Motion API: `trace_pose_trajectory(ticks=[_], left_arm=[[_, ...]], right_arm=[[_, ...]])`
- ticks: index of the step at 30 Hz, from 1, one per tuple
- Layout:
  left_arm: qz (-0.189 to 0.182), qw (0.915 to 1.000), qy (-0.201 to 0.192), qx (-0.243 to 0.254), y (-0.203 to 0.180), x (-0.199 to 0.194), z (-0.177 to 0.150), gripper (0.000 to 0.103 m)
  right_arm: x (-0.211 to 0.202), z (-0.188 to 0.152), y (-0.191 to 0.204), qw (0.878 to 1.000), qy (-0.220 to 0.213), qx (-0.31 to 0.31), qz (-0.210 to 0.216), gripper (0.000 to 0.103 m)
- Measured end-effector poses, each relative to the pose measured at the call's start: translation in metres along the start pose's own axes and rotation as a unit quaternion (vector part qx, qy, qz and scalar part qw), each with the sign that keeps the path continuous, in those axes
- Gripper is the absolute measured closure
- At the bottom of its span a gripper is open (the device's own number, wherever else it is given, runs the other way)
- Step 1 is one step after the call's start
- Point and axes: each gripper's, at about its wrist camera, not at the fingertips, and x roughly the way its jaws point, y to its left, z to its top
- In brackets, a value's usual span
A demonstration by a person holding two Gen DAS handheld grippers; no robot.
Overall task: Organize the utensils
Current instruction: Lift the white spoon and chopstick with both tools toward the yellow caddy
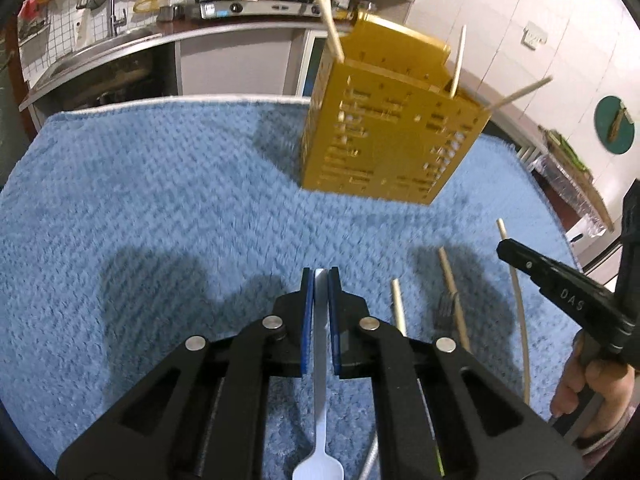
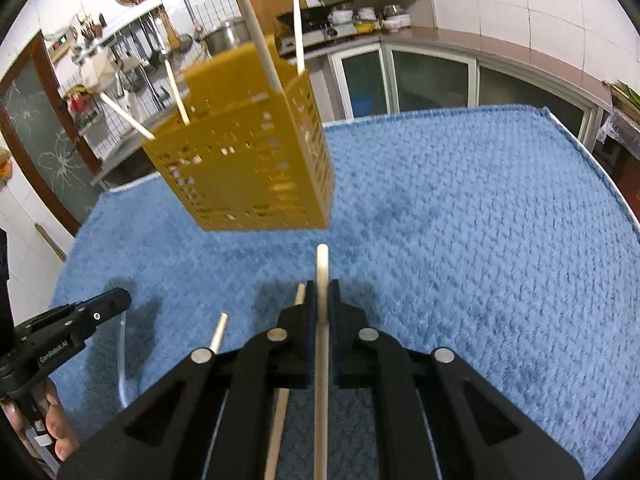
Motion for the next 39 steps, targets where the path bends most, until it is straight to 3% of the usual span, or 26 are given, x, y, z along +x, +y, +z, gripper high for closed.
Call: trace_pose_trajectory(ticks=[10, 20, 26, 31, 34, 39], left_arm=[[-0.015, 0.9994, -0.028, 0.017, -0.008, -0.022, 0.008, 0.097], [-0.017, 0.9995, -0.025, 0.014, -0.007, -0.018, 0.008, 0.097], [-0.018, 0.9995, -0.024, 0.012, -0.006, -0.015, 0.011, 0.097], [-0.019, 0.9994, -0.025, 0.015, -0.009, -0.014, 0.013, 0.097], [-0.022, 0.9991, -0.032, 0.017, -0.009, -0.019, 0.016, 0.097], [-0.032, 0.9974, -0.063, 0.018, -0.009, -0.04, 0.032, 0.097]], right_arm=[[-0.016, 0.006, 0.003, 1.0, -0.027, -0.006, 0.004, 0.097], [0.047, -0.01, -0.014, 0.997, 0.058, -0.011, -0.058, 0.097], [0.06, -0.001, -0.013, 0.994, 0.085, -0.011, -0.06, 0.094], [0.067, 0.01, -0.01, 0.992, 0.108, -0.02, -0.065, 0.097], [0.049, 0.02, -0.009, 0.995, 0.081, -0.019, -0.055, 0.097], [-0.012, 0.048, -0.005, 1.0, -0.011, -0.013, -0.018, 0.097]])
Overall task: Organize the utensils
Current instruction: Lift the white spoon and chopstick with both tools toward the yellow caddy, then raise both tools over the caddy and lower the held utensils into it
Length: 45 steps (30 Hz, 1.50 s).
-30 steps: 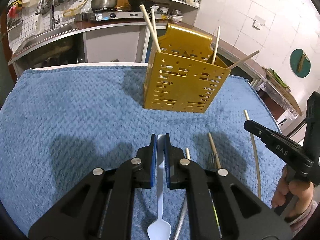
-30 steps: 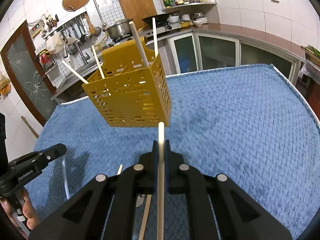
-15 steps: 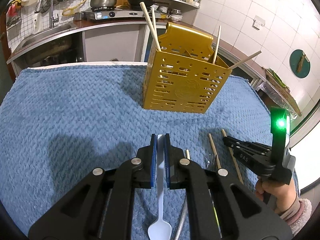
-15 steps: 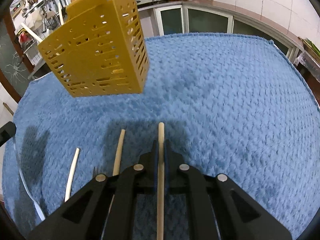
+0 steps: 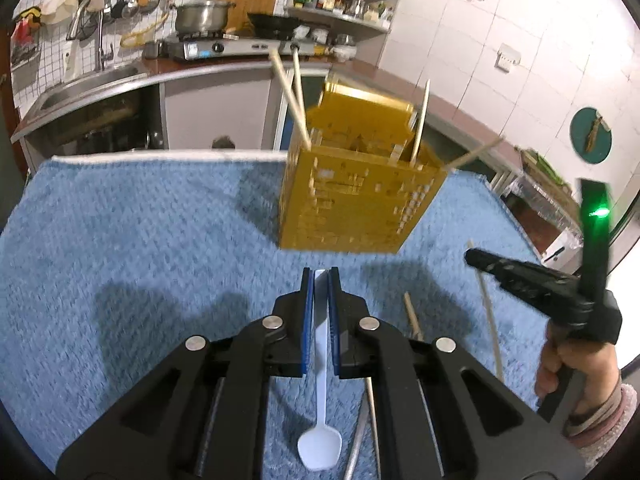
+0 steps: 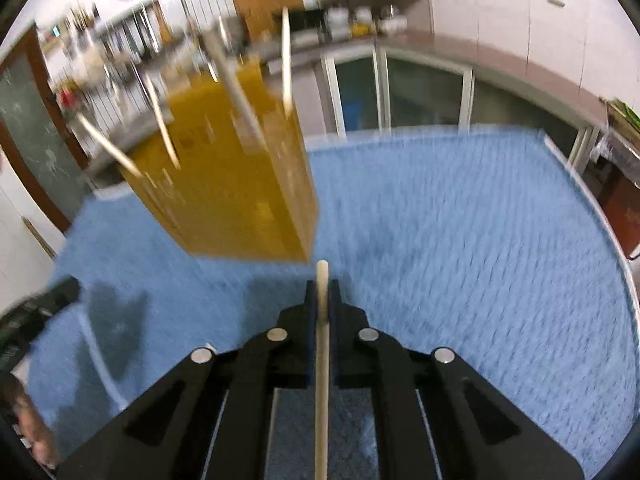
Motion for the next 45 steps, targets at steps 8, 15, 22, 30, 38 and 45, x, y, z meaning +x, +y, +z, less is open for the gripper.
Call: trace_pose_trajectory(ticks=[8, 15, 22, 30, 38, 45], left_arm=[[-0.014, 0.9971, -0.075, 0.01, -0.011, -0.044, 0.056, 0.097], [-0.019, 0.9904, -0.135, 0.024, -0.026, -0.079, 0.108, 0.097], [-0.007, 0.984, -0.174, 0.039, -0.043, -0.085, 0.137, 0.097], [0.009, 0.9811, -0.188, 0.048, -0.047, -0.056, 0.146, 0.097], [0.019, 0.9844, -0.169, 0.046, -0.039, -0.007, 0.139, 0.097], [0.033, 0.9864, -0.153, 0.05, -0.033, 0.021, 0.127, 0.097]], right_arm=[[-0.094, 0.04, 0.018, 0.975, -0.208, -0.008, 0.08, 0.097], [-0.116, 0.071, 0.039, 0.936, -0.341, -0.018, 0.084, 0.097], [-0.113, 0.079, 0.05, 0.89, -0.448, 0.008, 0.085, 0.097], [-0.091, 0.083, 0.062, 0.845, -0.532, 0.035, 0.03, 0.097], [-0.065, 0.081, 0.086, 0.827, -0.562, -0.014, -0.028, 0.097], [-0.07, 0.072, 0.098, 0.816, -0.575, -0.051, -0.035, 0.097]])
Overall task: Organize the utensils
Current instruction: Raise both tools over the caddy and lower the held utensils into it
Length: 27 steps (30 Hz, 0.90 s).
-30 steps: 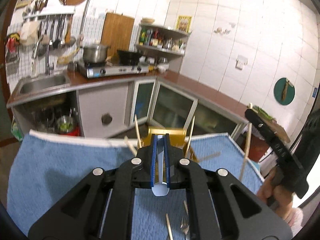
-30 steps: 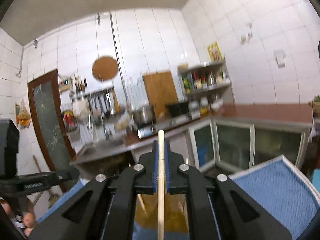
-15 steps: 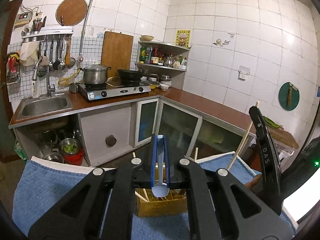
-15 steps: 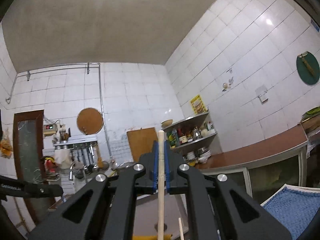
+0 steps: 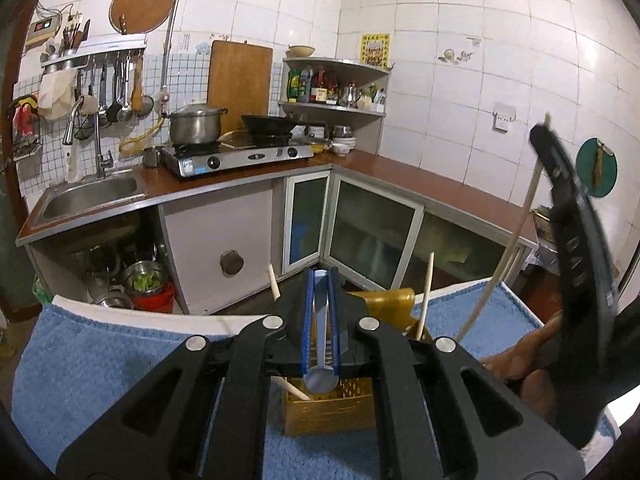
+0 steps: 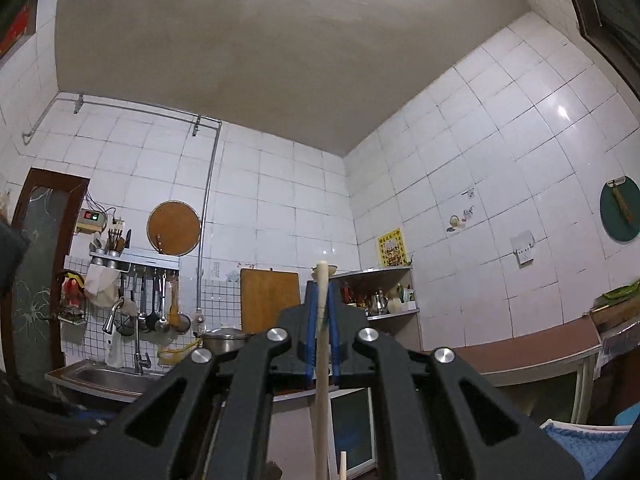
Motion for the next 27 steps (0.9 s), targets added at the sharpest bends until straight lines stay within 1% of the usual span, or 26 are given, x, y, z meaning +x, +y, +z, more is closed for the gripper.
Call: trace_pose_trajectory(ticks=[3, 9, 13, 15, 18, 24, 27], left_arm=[[-0.001, 1.0, 0.006, -0.002, 0.0, 0.004, -0.005, 0.097], [0.005, 0.9999, 0.009, 0.002, 0.001, 0.008, -0.012, 0.097], [0.004, 0.9998, 0.016, -0.007, 0.005, 0.013, -0.012, 0.097], [0.003, 0.9998, 0.018, -0.009, 0.006, 0.015, -0.015, 0.097], [0.002, 0.9996, 0.026, -0.012, 0.011, 0.02, -0.02, 0.097], [-0.005, 0.9986, 0.045, -0.027, 0.018, 0.031, -0.031, 0.097], [-0.003, 0.9982, 0.052, -0.029, 0.019, 0.034, -0.036, 0.097]], right_arm=[[-0.001, 0.002, -0.002, 1.0, -0.001, 0.004, -0.003, 0.097], [-0.01, 0.001, -0.001, 1.0, -0.009, -0.01, -0.004, 0.097], [-0.008, -0.008, -0.007, 1.0, 0.003, 0.002, -0.009, 0.097], [-0.003, -0.014, -0.013, 1.0, 0.02, 0.015, -0.013, 0.097], [-0.002, -0.025, -0.023, 0.998, 0.047, 0.035, -0.006, 0.097], [-0.004, -0.045, -0.029, 0.994, 0.101, 0.02, 0.022, 0.097], [-0.001, -0.053, -0.032, 0.989, 0.14, 0.018, 0.035, 0.096]])
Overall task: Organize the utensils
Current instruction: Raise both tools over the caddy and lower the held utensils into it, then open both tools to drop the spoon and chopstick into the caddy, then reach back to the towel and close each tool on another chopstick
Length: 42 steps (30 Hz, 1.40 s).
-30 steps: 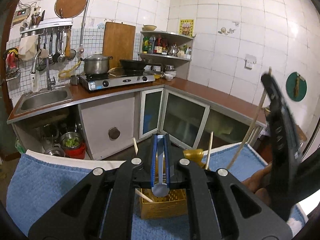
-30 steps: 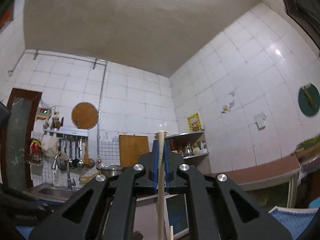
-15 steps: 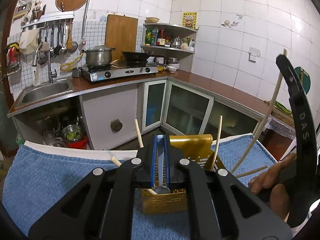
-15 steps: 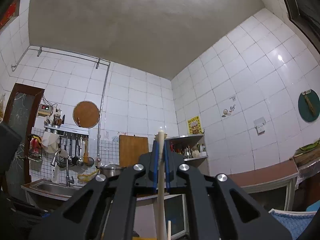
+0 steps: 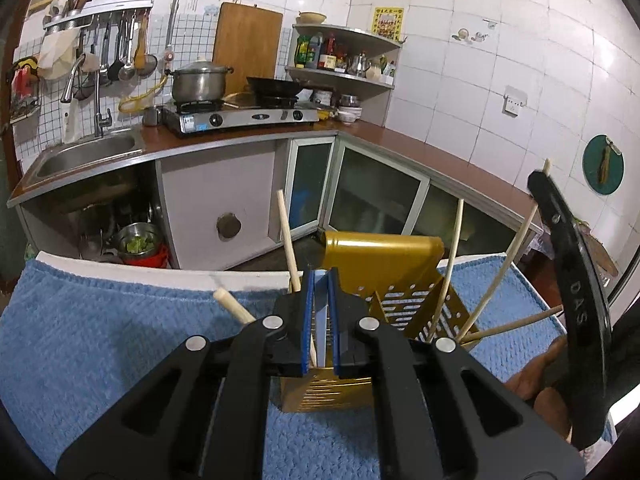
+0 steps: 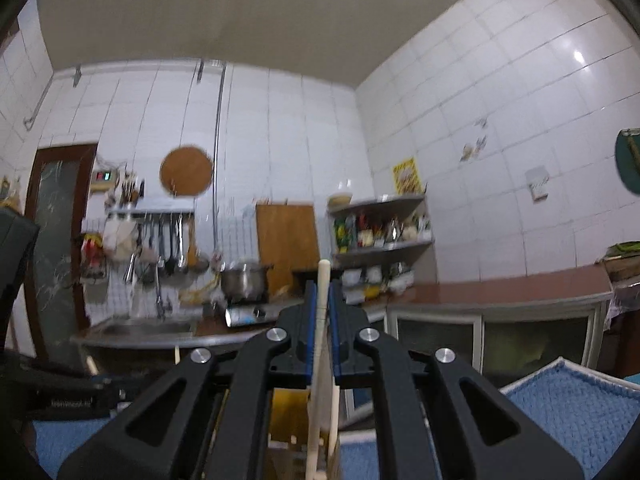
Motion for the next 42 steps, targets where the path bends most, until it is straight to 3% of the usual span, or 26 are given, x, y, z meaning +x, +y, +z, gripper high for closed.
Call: trace_pose_trajectory(ticks=[8, 9, 10, 11, 13, 17, 19, 24, 28, 36, 42], left_arm=[[0.012, 0.9999, 0.006, -0.002, -0.001, -0.012, -0.004, 0.097], [0.011, 0.9999, 0.002, -0.004, -0.002, -0.019, -0.004, 0.097], [0.011, 0.9999, 0.0, -0.004, -0.003, -0.024, -0.003, 0.097], [0.012, 0.9999, -0.002, -0.003, -0.003, -0.03, -0.002, 0.096], [0.016, 0.9998, -0.009, -0.004, -0.003, -0.042, -0.001, 0.089], [0.026, 0.9991, -0.031, -0.01, 0.0, -0.072, -0.003, 0.051], [0.034, 0.9985, -0.044, -0.003, 0.001, -0.089, -0.006, 0.043], [0.045, 0.9972, -0.059, -0.006, 0.008, -0.125, -0.023, 0.009], [0.052, 0.9976, -0.046, -0.004, 0.012, -0.134, -0.041, 0.005], [0.066, 0.9976, 0.0, -0.019, 0.027, -0.122, -0.088, 0.005], [0.037, 0.9971, 0.049, -0.045, 0.034, -0.101, -0.115, 0.005]], right_arm=[[0.004, -0.021, -0.005, 0.993, 0.118, -0.021, 0.01, 0.091], [0.002, -0.019, -0.007, 0.992, 0.125, -0.017, 0.011, 0.076], [0.0, -0.019, -0.009, 0.992, 0.128, -0.015, 0.011, 0.055], [-0.003, -0.016, -0.009, 0.992, 0.129, -0.016, 0.009, 0.048], [-0.01, -0.01, -0.009, 0.991, 0.131, -0.022, 0.009, 0.047], [-0.025, 0.005, -0.01, 0.99, 0.14, -0.027, 0.012, 0.045], [-0.035, 0.013, -0.01, 0.989, 0.146, -0.03, 0.013, 0.037], [-0.061, 0.017, -0.011, 0.983, 0.181, -0.037, 0.007, 0.024], [-0.079, 0.004, -0.013, 0.975, 0.218, -0.034, -0.002, 0.016], [-0.102, -0.046, -0.016, 0.952, 0.303, -0.031, -0.021, 0.015], [-0.108, -0.081, -0.026, 0.937, 0.346, -0.007, -0.044, 0.015]])
